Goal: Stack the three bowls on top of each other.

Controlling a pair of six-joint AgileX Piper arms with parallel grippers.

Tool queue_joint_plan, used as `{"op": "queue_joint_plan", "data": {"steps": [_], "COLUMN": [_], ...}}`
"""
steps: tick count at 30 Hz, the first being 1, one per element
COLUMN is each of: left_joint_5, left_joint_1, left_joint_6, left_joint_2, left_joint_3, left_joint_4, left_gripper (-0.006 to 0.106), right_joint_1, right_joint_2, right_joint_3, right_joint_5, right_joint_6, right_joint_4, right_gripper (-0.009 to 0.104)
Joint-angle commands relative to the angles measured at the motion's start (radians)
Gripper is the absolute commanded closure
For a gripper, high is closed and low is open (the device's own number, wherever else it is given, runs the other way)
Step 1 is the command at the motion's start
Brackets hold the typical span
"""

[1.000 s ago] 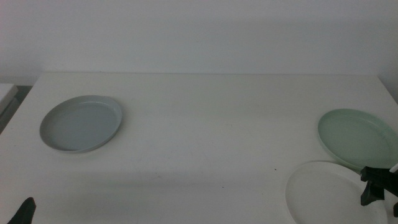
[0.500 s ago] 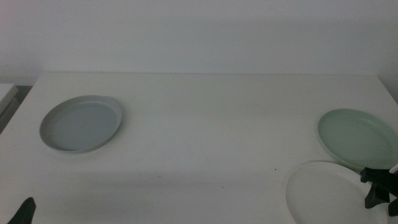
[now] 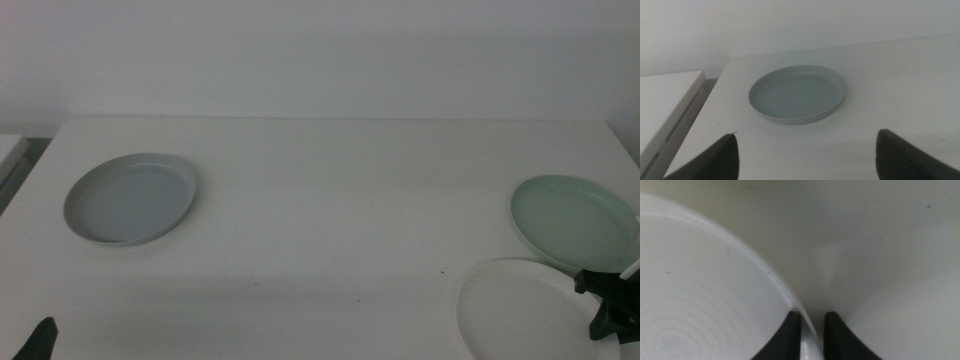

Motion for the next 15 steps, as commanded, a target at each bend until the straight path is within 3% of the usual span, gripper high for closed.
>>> {"op": "queue_joint_plan", "data": {"steps": [1, 3, 11, 15], "left_joint_5": [-0.013, -0.013, -0.013, -0.013], "left_joint_1": [0.0, 0.0, 0.0, 0.0], "left_joint_6": [-0.001, -0.001, -0.001, -0.001], "left_joint_2": [-0.004, -0.004, -0.004, -0.004], "left_joint_3": [0.0, 0.0, 0.0, 0.0], "left_joint_4": [0.0, 0.0, 0.0, 0.0], "left_gripper": [0.007, 0.007, 0.007, 0.007], "right_joint_1": [-0.001, -0.001, 0.0, 0.084], "right_joint_2": [0.026, 0.026, 0.024, -0.051], "right_joint_3": [0.012, 0.012, 0.012, 0.005], "right_joint_5": [-0.008, 0.006, 0.042, 0.066], "right_joint_6": [-0.016, -0.021, -0.035, -0.027], "right_joint_4": [0.017, 0.007, 0.003, 0.005], "right_gripper": [0.086, 0.097, 0.098, 0.098]}}
